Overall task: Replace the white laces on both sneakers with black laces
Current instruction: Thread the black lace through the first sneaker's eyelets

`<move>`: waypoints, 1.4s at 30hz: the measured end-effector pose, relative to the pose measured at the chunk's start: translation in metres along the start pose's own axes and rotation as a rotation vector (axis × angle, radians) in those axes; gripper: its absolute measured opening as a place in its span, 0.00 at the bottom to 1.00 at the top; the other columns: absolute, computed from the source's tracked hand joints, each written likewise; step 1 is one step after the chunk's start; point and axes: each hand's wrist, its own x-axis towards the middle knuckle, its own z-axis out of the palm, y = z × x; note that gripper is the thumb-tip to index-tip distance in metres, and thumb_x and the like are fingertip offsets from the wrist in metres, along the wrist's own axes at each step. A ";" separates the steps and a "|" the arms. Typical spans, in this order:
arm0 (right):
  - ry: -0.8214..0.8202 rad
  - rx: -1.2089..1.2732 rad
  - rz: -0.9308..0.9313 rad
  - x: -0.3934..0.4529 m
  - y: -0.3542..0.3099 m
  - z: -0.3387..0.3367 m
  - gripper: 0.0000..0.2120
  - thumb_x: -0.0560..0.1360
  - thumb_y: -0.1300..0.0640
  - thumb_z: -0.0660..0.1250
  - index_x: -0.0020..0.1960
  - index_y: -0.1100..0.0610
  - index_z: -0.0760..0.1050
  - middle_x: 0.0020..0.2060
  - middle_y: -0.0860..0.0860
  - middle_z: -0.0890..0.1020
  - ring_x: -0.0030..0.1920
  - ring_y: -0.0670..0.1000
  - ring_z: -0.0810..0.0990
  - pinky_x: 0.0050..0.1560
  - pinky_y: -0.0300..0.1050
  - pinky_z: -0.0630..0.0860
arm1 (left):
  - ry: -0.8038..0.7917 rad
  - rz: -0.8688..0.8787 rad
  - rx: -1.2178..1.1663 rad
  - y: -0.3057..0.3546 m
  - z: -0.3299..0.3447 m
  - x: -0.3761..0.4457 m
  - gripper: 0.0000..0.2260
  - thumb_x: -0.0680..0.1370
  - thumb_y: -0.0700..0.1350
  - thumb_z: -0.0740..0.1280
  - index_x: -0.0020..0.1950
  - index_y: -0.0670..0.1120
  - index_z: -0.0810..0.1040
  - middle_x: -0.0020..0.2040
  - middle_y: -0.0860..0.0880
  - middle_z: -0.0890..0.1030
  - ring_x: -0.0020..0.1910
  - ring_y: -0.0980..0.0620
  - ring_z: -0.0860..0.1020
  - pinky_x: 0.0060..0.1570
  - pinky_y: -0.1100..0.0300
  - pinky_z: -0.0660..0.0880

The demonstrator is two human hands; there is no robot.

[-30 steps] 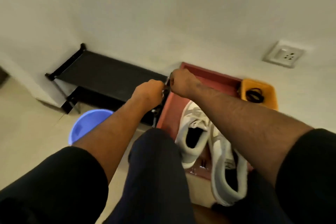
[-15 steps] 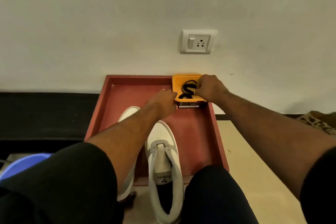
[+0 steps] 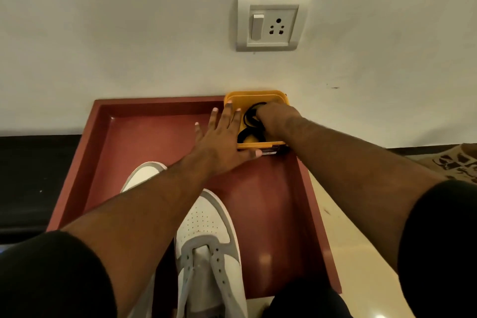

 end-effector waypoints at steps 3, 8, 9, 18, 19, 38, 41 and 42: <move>-0.001 -0.094 -0.039 0.013 -0.001 0.007 0.11 0.76 0.59 0.66 0.58 0.55 0.76 0.59 0.54 0.78 0.59 0.57 0.77 0.56 0.52 0.76 | 0.028 0.004 0.002 -0.003 0.005 0.003 0.47 0.72 0.70 0.62 0.78 0.54 0.36 0.78 0.55 0.33 0.78 0.43 0.39 0.70 0.30 0.45; 0.005 -0.069 -0.031 0.017 -0.003 -0.004 0.08 0.78 0.58 0.63 0.56 0.57 0.77 0.56 0.55 0.80 0.55 0.57 0.79 0.53 0.49 0.75 | 0.031 -0.038 0.089 0.003 -0.001 0.001 0.50 0.73 0.59 0.68 0.76 0.55 0.30 0.78 0.55 0.34 0.78 0.39 0.41 0.67 0.27 0.43; 0.039 -0.046 -0.015 0.013 -0.003 -0.010 0.09 0.79 0.57 0.63 0.57 0.58 0.77 0.56 0.55 0.79 0.55 0.58 0.79 0.51 0.49 0.75 | 0.011 -0.046 0.077 0.004 -0.005 0.000 0.51 0.73 0.59 0.69 0.75 0.55 0.28 0.78 0.54 0.33 0.77 0.39 0.38 0.67 0.27 0.42; 0.226 0.405 -0.010 -0.095 0.009 -0.114 0.04 0.70 0.64 0.71 0.43 0.65 0.81 0.35 0.56 0.80 0.34 0.51 0.78 0.30 0.39 0.72 | 0.067 -0.128 -0.384 0.036 -0.081 -0.051 0.49 0.68 0.57 0.71 0.79 0.56 0.42 0.77 0.46 0.60 0.72 0.42 0.66 0.65 0.47 0.66; 0.224 0.564 -0.019 -0.114 0.004 -0.123 0.02 0.70 0.65 0.72 0.41 0.64 0.82 0.36 0.57 0.82 0.35 0.52 0.81 0.33 0.40 0.78 | 0.088 -0.120 -0.560 0.045 -0.095 -0.062 0.46 0.71 0.51 0.73 0.80 0.55 0.45 0.76 0.46 0.63 0.70 0.44 0.68 0.60 0.54 0.69; 0.307 0.882 0.100 -0.290 -0.084 -0.120 0.16 0.77 0.51 0.67 0.44 0.65 0.82 0.44 0.66 0.82 0.37 0.56 0.77 0.37 0.46 0.71 | 0.325 -0.383 -1.197 0.041 -0.212 -0.293 0.13 0.80 0.50 0.66 0.39 0.45 0.75 0.31 0.48 0.75 0.21 0.56 0.69 0.24 0.64 0.62; 0.327 0.880 0.059 -0.296 -0.089 -0.116 0.16 0.75 0.54 0.68 0.46 0.70 0.81 0.41 0.66 0.82 0.37 0.56 0.75 0.38 0.46 0.70 | 0.591 -0.401 -1.366 0.028 -0.228 -0.302 0.14 0.82 0.51 0.62 0.41 0.45 0.76 0.33 0.48 0.76 0.21 0.56 0.70 0.25 0.62 0.64; 0.349 0.908 0.014 -0.300 -0.091 -0.115 0.16 0.76 0.56 0.67 0.45 0.70 0.81 0.39 0.63 0.82 0.38 0.56 0.76 0.40 0.46 0.71 | 0.624 -0.419 -1.343 0.025 -0.230 -0.302 0.13 0.82 0.51 0.62 0.45 0.44 0.77 0.37 0.47 0.77 0.23 0.54 0.72 0.25 0.62 0.67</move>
